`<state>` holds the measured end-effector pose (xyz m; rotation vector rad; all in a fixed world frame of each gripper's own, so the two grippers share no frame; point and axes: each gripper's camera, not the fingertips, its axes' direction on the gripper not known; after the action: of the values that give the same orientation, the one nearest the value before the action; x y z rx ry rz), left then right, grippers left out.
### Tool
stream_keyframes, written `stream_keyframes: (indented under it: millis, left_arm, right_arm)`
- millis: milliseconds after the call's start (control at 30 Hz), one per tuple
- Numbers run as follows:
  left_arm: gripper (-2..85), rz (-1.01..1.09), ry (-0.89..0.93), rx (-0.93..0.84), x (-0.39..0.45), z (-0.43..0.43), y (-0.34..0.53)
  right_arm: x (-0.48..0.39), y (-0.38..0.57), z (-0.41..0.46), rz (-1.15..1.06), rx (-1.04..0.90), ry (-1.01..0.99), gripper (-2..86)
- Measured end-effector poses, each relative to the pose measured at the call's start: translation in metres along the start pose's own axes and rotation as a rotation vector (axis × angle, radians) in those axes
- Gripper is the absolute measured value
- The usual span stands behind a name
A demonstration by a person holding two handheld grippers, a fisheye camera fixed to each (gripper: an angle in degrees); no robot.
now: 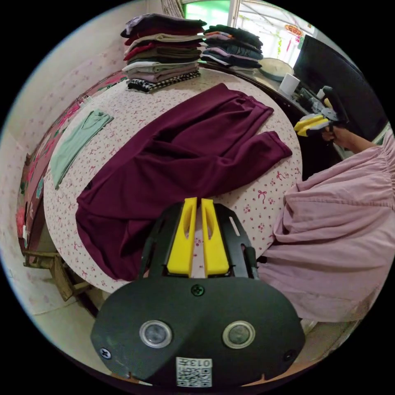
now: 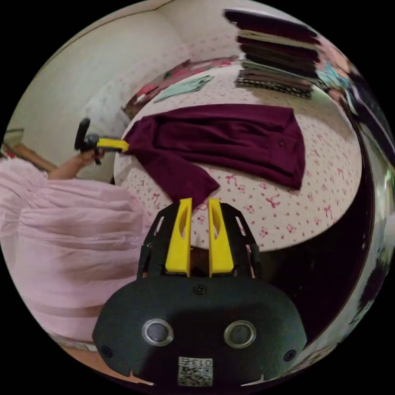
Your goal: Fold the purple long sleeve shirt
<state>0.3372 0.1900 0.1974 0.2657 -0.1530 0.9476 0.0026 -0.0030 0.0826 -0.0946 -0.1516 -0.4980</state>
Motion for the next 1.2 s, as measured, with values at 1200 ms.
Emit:
stream_keyframes:
  millis: [1200]
  left_arm:
    - [-0.3, -0.282, -0.091, -0.154, -0.052, 0.028, -0.010]
  right_arm:
    - [-0.103, 0.052, 0.035, -0.348, -0.350, 0.193, 0.5]
